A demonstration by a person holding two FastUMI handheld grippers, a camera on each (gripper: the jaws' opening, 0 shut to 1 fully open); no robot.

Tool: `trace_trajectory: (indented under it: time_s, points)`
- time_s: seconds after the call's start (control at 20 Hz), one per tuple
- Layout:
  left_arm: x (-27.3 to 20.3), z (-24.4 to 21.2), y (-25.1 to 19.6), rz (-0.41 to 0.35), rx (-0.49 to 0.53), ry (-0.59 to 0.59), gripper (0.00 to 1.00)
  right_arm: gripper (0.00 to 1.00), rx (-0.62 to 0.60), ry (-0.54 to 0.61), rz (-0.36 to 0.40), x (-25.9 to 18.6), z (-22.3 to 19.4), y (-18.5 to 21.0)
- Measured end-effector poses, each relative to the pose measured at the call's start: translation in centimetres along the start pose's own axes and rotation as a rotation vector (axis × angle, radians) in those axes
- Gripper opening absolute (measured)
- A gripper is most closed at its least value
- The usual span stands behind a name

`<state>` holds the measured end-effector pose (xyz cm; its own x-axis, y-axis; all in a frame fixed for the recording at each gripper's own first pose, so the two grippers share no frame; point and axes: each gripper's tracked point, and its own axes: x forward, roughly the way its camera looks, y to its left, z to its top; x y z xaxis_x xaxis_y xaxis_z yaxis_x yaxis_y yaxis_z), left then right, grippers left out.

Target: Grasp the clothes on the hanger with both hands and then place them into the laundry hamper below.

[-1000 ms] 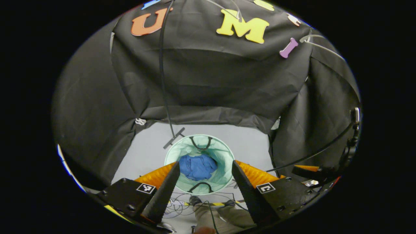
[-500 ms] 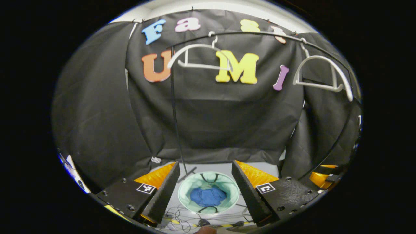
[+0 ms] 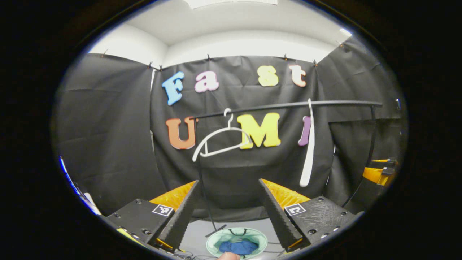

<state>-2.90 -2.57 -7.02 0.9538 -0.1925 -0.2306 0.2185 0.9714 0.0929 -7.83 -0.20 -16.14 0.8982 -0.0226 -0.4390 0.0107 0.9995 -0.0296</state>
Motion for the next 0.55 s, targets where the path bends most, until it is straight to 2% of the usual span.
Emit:
trace_trajectory:
  time_s: [0.25, 0.35, 0.55]
  points:
    - [-2.1, 5.8, 0.4, 0.055, -0.008, -0.097, 1.00, 0.94, -0.012, -0.145, 0.023, -0.9, 7.0, -1.9]
    - [-2.7, 6.9, 0.3, 0.029, -0.039, -0.107, 1.00, 0.96, -0.019, -0.185, -0.006, -1.6, 9.0, -3.2]
    - [-3.3, 10.5, 2.5, 0.029, -0.052, -0.172, 1.00, 0.96, -0.016, -0.244, -0.060, -3.3, 12.1, -5.0]
